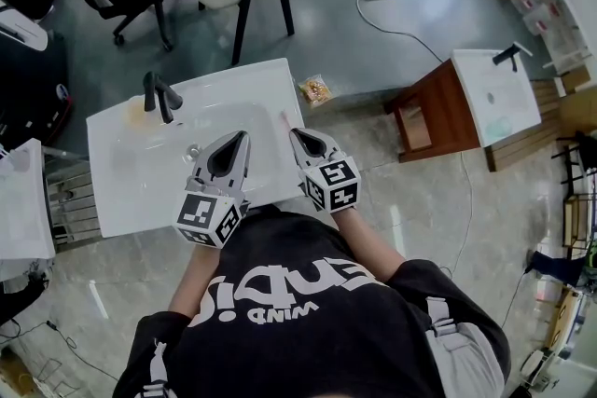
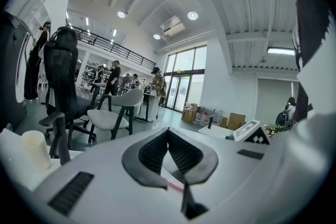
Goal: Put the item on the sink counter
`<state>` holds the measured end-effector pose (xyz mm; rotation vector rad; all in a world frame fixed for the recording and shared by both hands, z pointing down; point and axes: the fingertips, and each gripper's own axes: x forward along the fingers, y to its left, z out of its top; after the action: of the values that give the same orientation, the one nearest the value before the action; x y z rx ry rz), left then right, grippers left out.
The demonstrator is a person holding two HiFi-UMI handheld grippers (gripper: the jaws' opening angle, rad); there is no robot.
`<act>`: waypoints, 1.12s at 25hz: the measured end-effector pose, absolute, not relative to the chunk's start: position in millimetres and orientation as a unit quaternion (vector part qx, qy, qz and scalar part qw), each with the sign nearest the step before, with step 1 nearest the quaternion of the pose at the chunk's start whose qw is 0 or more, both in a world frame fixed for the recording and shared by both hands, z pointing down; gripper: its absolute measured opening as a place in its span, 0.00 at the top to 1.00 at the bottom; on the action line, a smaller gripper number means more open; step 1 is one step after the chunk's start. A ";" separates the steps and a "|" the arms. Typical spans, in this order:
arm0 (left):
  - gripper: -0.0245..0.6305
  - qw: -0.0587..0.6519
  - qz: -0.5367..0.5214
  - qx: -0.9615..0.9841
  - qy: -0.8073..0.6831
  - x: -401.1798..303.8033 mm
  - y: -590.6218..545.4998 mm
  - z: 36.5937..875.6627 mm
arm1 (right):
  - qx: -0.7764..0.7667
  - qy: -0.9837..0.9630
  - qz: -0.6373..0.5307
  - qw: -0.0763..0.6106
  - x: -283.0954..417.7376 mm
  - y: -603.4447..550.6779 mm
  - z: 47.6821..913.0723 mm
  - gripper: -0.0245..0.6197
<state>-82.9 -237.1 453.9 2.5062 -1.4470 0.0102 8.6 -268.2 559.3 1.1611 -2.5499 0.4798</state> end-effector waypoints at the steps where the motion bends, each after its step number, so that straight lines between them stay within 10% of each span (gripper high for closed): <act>1: 0.93 0.123 0.003 0.860 -0.495 -82.1 -237.0 452.4 | 0.402 -0.890 0.163 0.138 8.3 -266.5 549.1 0.93; 28: 0.93 0.068 -0.001 0.864 -0.499 -82.0 -234.2 432.9 | 0.396 -0.915 0.077 0.005 10.8 -253.4 447.9 0.93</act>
<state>-82.0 -234.2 432.9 2.6019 -1.5033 -0.0024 10.8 -253.4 447.9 1.2403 -2.8648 0.2410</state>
